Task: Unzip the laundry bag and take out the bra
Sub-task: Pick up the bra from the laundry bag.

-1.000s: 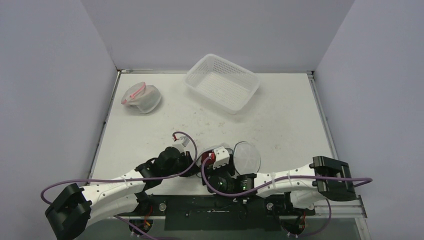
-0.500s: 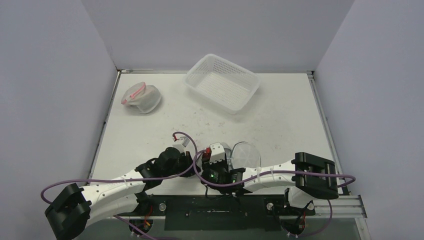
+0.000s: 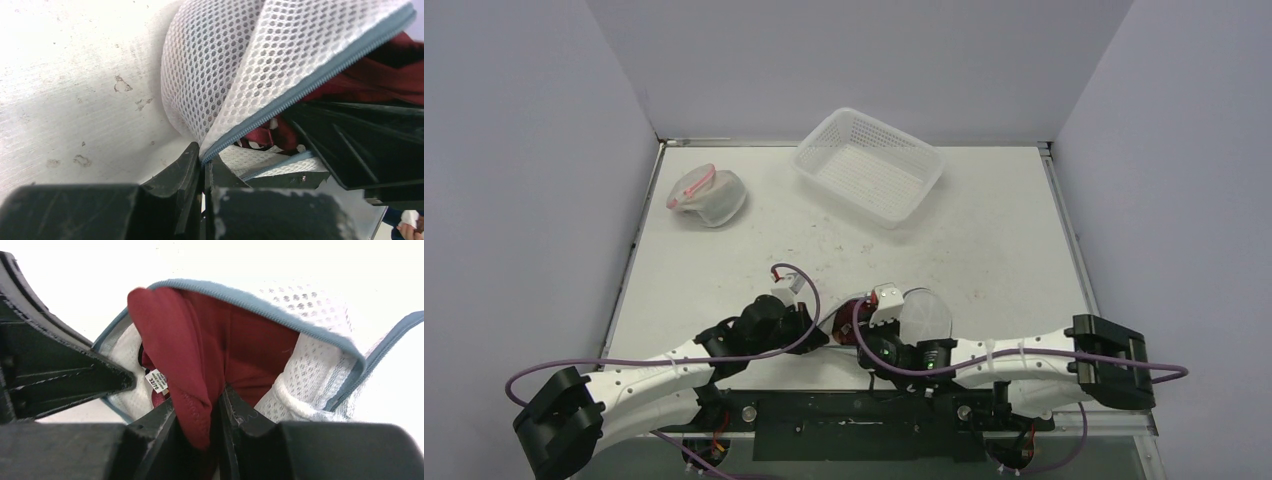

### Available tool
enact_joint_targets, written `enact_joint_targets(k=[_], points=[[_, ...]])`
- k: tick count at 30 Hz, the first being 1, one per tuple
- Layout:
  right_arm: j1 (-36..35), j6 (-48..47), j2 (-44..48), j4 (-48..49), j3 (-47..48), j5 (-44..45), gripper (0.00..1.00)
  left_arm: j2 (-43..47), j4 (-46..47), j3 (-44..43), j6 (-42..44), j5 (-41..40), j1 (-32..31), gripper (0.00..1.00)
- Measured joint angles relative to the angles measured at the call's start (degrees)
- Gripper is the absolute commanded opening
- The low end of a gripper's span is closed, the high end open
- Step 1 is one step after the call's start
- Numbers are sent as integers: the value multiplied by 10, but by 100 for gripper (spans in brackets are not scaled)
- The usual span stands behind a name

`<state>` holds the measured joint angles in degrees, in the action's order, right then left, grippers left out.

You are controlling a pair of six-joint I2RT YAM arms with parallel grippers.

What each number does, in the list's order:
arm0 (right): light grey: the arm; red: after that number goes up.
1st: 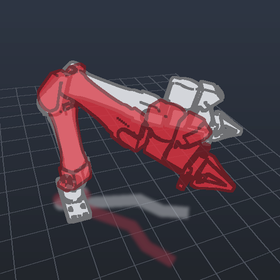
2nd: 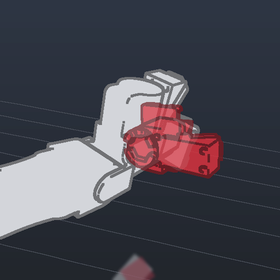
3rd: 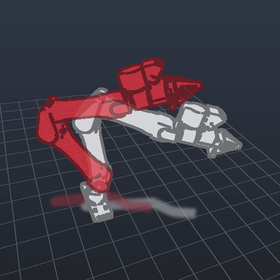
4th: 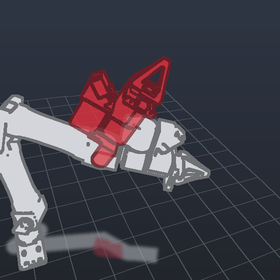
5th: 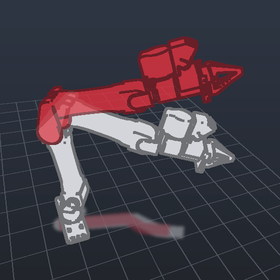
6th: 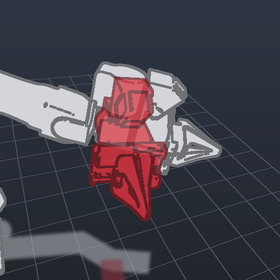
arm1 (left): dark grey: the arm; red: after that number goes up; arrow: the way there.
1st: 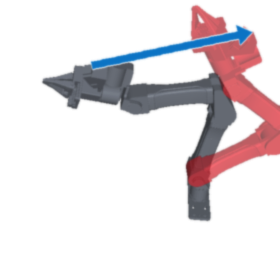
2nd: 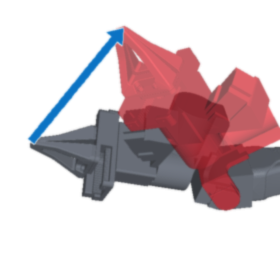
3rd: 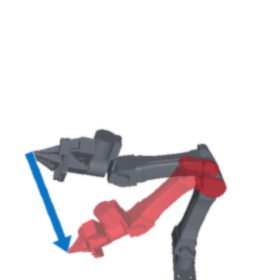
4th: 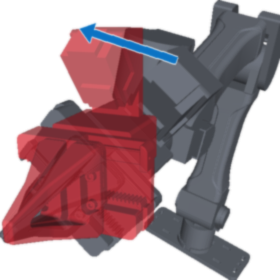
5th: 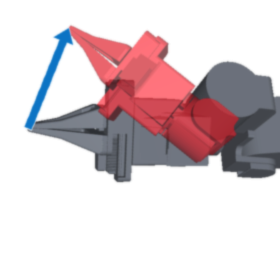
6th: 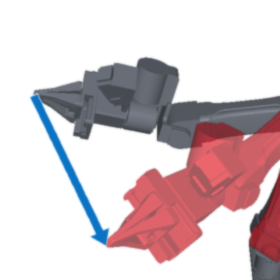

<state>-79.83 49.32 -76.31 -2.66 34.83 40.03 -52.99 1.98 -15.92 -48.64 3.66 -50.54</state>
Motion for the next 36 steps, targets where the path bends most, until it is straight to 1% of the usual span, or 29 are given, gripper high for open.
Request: enact_joint_targets(k=[2,3,4,9,14,20,27,30,32,36], points=[[0,-6,47,3,-23,-16,47,-1,3,-1,0,0,0,0],[0,-7,56,3,-27,-18,54,-2,3,-2,0,0,0,0],[0,-12,68,3,-29,-22,58,-4,2,-3,1,-2,0,0],[-6,-32,94,5,-27,-23,71,-14,-6,-3,4,-7,0,0],[-18,-42,66,-17,18,-23,73,-16,-8,-9,5,-7,0,0],[-21,-43,-15,-52,97,-10,73,-16,-10,-10,4,-7,0,0],[-23,-36,-96,-113,144,7,67,-11,-16,-10,4,-8,0,0],[-22,-34,-113,-131,156,14,59,-7,-20,-10,4,-9,0,0],[-20,-32,-119,-138,159,18,50,-5,-21,-10,4,-9,0,0],[-18,-23,-123,-148,159,26,29,0,-22,-10,4,-9,0,0]])
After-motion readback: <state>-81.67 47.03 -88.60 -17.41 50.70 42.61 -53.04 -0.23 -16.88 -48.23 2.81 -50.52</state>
